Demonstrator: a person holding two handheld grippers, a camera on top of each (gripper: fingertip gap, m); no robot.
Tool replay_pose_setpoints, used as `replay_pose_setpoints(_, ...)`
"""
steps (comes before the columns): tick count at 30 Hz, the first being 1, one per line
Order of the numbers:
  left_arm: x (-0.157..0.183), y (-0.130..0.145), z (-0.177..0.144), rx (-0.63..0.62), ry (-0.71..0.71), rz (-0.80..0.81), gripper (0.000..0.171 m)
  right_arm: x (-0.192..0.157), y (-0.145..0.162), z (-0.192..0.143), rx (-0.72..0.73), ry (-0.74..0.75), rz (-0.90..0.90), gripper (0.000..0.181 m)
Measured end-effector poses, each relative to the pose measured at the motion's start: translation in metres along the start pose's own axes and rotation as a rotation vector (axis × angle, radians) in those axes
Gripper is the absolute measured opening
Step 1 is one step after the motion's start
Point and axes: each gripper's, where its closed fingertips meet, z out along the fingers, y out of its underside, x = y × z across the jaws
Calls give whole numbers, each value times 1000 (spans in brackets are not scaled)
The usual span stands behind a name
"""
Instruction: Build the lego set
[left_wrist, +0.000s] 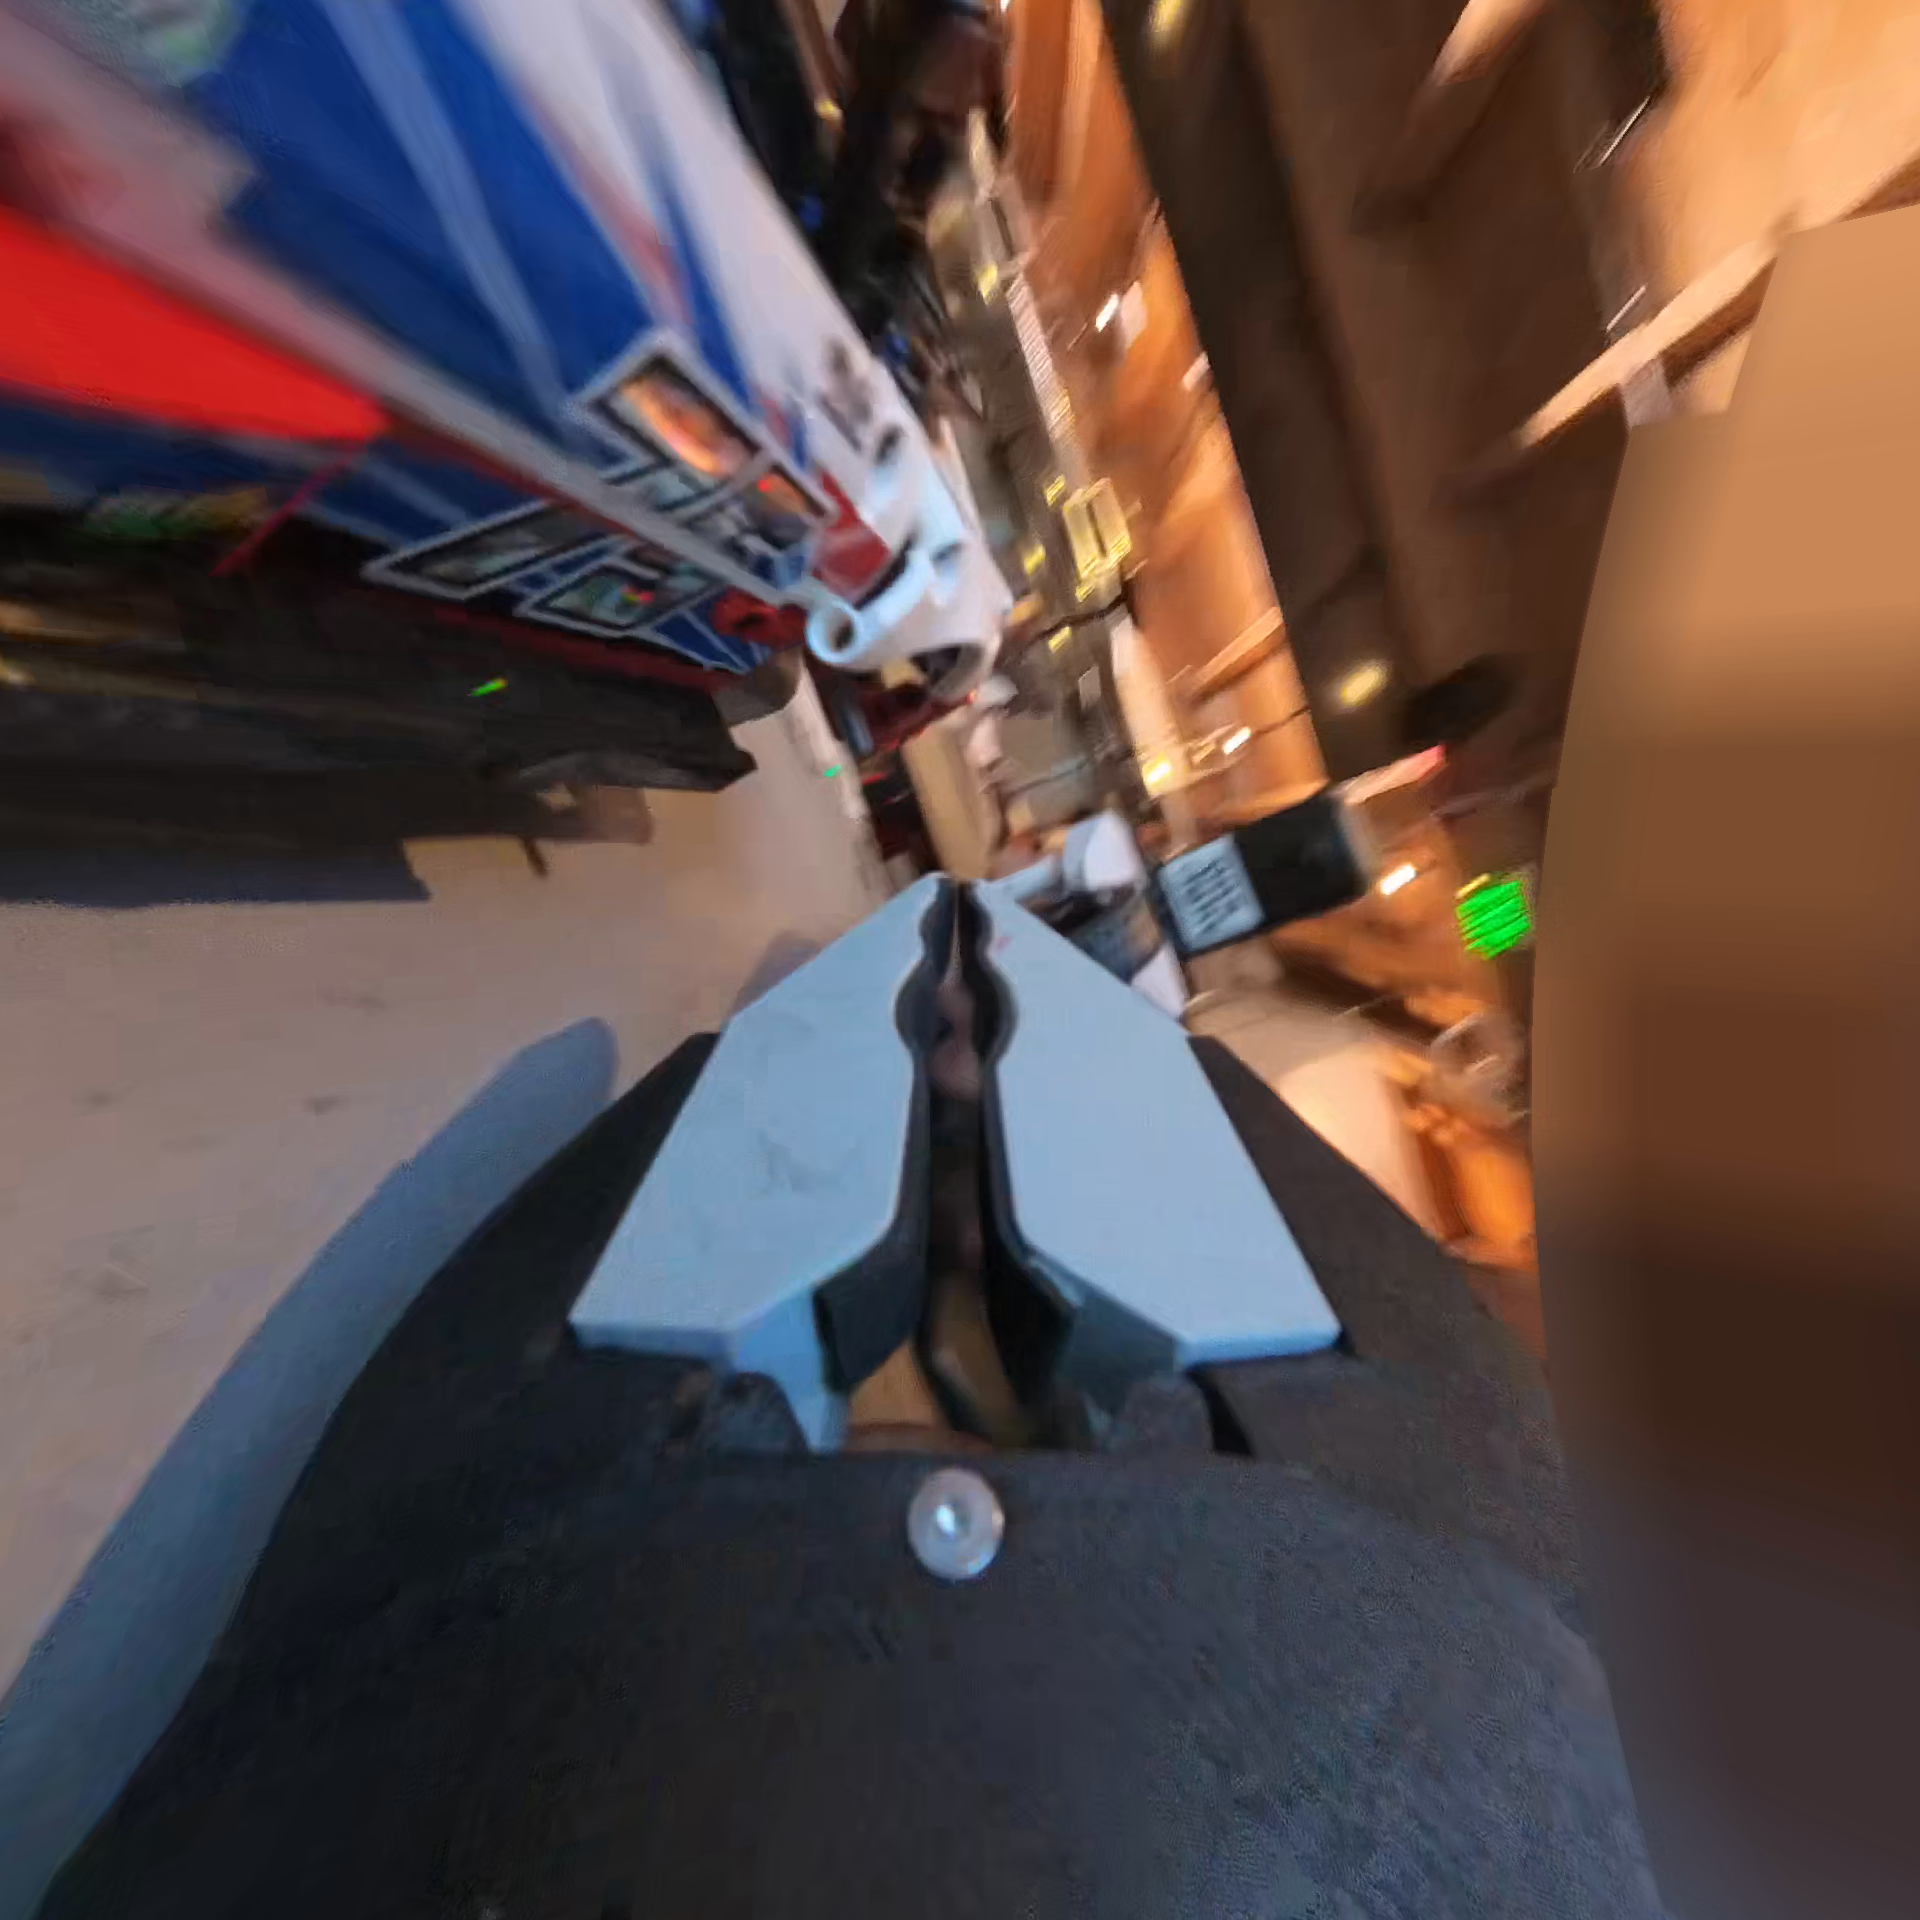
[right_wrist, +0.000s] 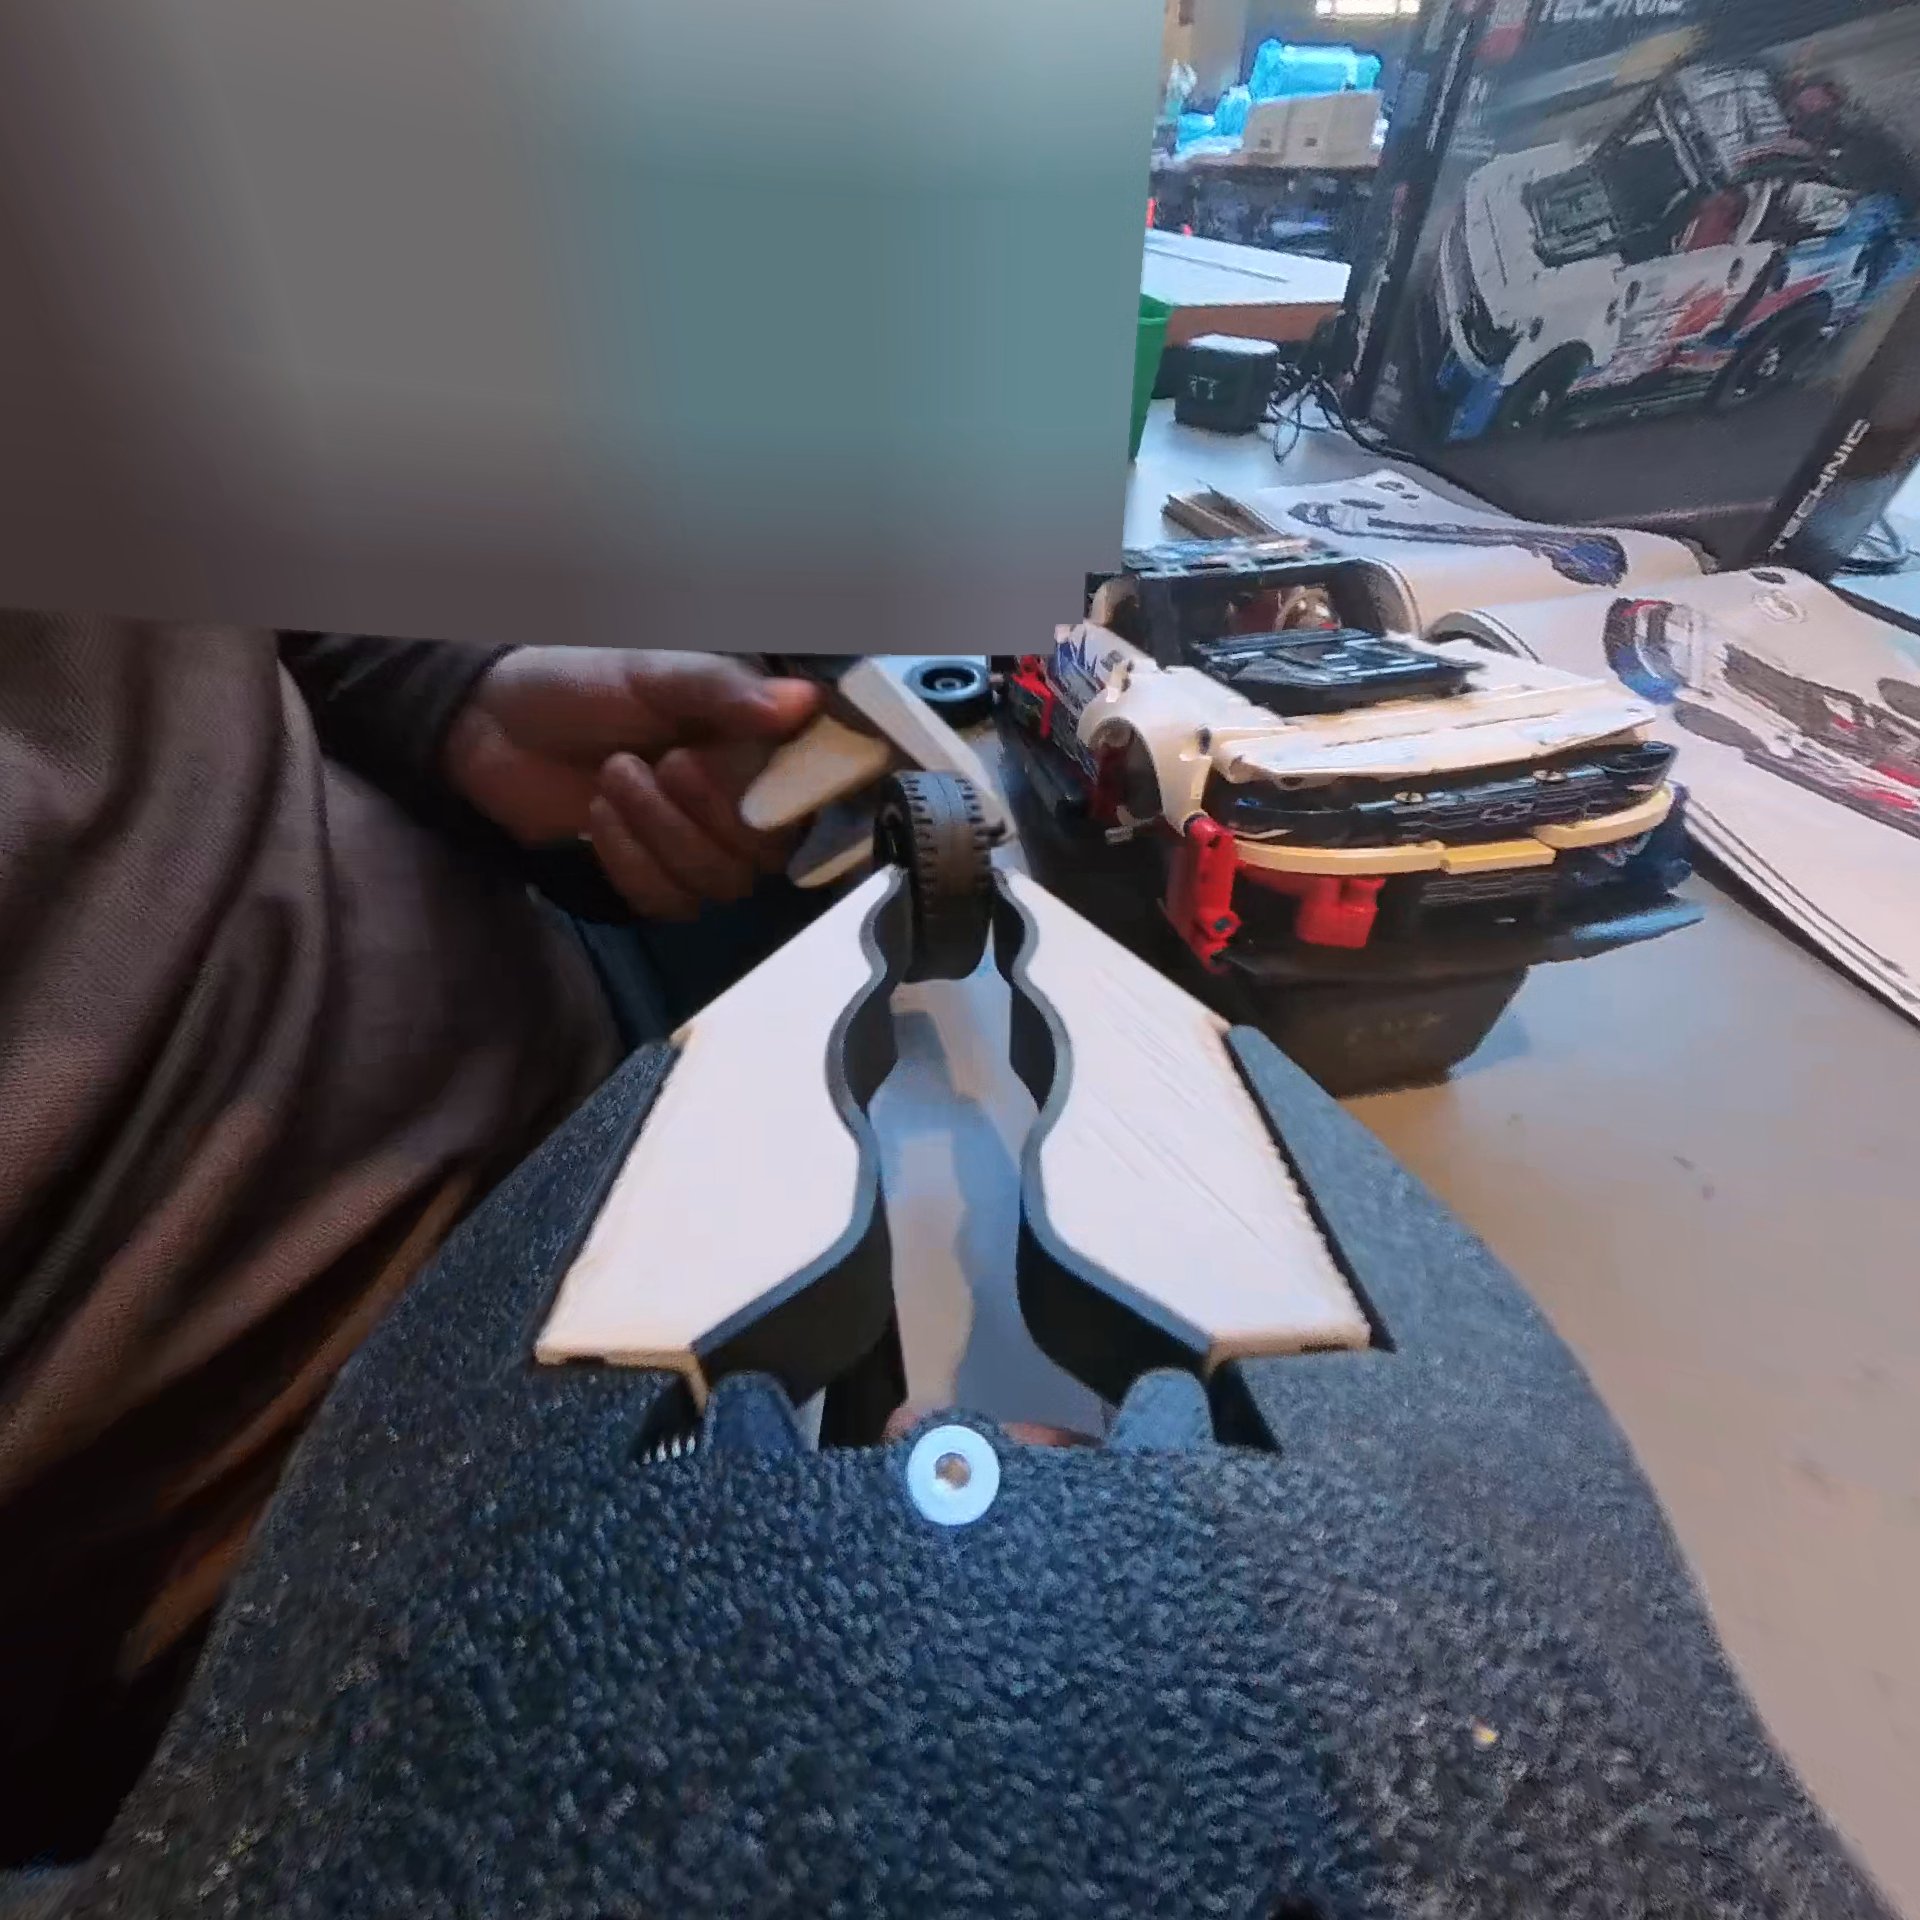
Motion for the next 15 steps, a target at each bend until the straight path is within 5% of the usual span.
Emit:
replay_pose_setpoints(3, 8, -12, 9, 152, 126, -154, 0, -3, -3, -4, 19, -35, 17, 10)
replay_pose_setpoints(10, 17, -13, 10, 414, 184, -287, 44, -11, -6, -12, -17, -139, -6, 10)
replay_pose_setpoints(15, 13, -17, -13, 568, 80, -189, 35, -14, -12, -11, 4, -188, -50, 10)
